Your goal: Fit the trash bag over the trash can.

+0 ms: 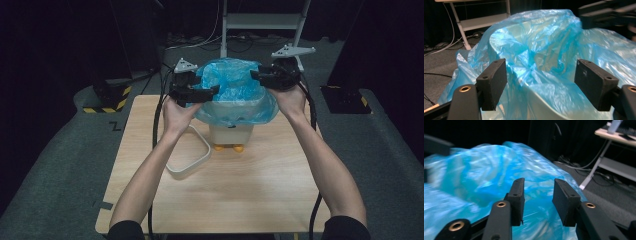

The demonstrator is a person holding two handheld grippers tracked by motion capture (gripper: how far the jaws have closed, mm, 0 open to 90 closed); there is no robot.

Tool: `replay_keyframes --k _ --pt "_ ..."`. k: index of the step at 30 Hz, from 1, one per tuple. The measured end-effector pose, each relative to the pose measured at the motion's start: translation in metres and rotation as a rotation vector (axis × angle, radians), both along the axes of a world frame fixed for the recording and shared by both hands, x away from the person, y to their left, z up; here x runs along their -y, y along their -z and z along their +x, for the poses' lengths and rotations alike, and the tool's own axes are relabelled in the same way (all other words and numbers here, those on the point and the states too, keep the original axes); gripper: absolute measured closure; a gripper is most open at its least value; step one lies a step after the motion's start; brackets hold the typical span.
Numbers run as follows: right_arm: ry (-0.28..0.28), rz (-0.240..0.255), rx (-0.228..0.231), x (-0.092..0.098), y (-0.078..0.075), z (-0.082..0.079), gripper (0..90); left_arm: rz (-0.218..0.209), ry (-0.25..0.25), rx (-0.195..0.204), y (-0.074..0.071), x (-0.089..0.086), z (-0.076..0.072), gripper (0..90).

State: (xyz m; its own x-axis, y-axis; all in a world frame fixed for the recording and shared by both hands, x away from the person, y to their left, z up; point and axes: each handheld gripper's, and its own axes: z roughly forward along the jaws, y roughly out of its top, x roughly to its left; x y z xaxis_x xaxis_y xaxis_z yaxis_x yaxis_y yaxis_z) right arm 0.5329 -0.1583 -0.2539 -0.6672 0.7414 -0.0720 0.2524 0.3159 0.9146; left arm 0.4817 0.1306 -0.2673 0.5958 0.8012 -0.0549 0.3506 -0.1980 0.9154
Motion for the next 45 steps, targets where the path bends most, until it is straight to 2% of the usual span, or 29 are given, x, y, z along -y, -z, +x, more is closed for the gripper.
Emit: replay_keyframes --k 2,5,10,13,17,19,26,29,31,33,38,40,45 --pt "0.02 0.005 -0.014 0.001 0.004 0.009 65.3 0.004 0.006 0.002 0.001 -0.002 -0.002 26.9" --pt "0.031 0.028 -0.012 0.003 0.006 0.016 67.9 -0.001 0.015 0.004 0.002 -0.008 -0.003 27.9" --pt "0.044 -0.012 0.004 0.0 0.004 0.02 66.6 -0.007 0.027 -0.001 0.006 -0.013 -0.004 28.8" --pt "0.042 0.02 0.024 0.001 0.0 0.02 65.2 -0.023 0.035 -0.003 0.009 -0.014 -0.003 29.1" --pt "0.051 -0.001 0.044 -0.004 -0.004 0.024 63.0 -0.033 0.039 -0.006 0.009 -0.015 -0.002 29.3" --pt "0.055 0.008 0.045 -0.006 -0.006 0.029 64.8 -0.03 0.039 -0.004 0.01 -0.014 -0.003 29.3" --pt "0.065 -0.014 -0.015 -0.007 -0.002 0.048 81.8 -0.036 0.044 -0.002 0.011 -0.015 -0.003 29.9" --pt "0.075 -0.004 -0.033 -0.004 0.002 0.052 84.6 -0.043 0.044 -0.002 0.012 -0.016 -0.004 29.9" --pt "0.074 0.008 -0.048 -0.003 0.005 0.053 83.6 -0.046 0.043 -0.001 0.012 -0.016 -0.004 30.0" --pt "0.065 -0.002 -0.054 -0.002 0.007 0.053 76.7 -0.043 0.041 -0.001 0.012 -0.016 -0.004 30.0" --pt "0.066 0.021 -0.019 0.004 0.002 0.04 63.2 -0.039 0.034 0.009 0.011 -0.016 -0.005 29.9" --pt "0.067 0.009 -0.004 0.008 -0.002 0.032 61.6 -0.038 0.031 0.016 0.011 -0.017 -0.005 30.0" --pt "0.071 0.045 -0.009 0.022 -0.003 0.016 59.5 -0.055 0.013 0.026 0.01 -0.02 -0.007 30.0"
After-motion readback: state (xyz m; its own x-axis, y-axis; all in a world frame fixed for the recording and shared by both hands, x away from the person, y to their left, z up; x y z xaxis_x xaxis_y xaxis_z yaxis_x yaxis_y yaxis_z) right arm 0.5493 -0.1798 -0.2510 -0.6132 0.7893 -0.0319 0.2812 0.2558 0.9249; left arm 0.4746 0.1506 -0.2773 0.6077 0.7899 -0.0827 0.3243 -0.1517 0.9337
